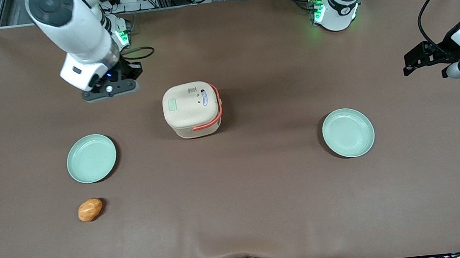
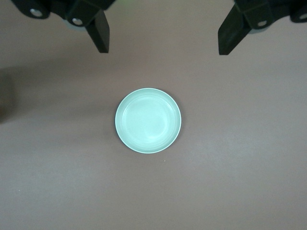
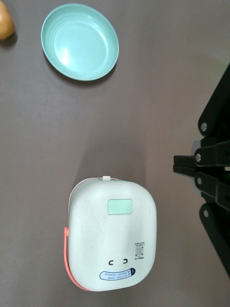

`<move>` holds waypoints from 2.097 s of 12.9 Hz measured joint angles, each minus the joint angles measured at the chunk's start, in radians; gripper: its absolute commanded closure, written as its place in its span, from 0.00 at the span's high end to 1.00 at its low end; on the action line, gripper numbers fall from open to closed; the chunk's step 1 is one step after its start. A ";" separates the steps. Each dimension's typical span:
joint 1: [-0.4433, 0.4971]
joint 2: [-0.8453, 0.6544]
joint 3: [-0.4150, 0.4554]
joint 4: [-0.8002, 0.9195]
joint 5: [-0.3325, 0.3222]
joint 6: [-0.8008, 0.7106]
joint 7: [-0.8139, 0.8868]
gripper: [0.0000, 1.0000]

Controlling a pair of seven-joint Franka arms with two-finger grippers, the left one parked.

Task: Press rice cooker button with right arm
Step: 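Move the right gripper toward the cream rice cooker's lid, then lower the right gripper onto the rice cooker's green lid button, then press down on the green button with the right gripper fingertips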

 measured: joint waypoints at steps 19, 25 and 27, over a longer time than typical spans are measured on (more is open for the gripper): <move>0.050 0.128 0.072 -0.223 0.010 0.442 0.200 0.00; 0.050 0.128 0.071 -0.244 0.007 0.442 0.214 0.00; 0.050 0.129 0.071 -0.251 -0.004 0.442 0.227 0.00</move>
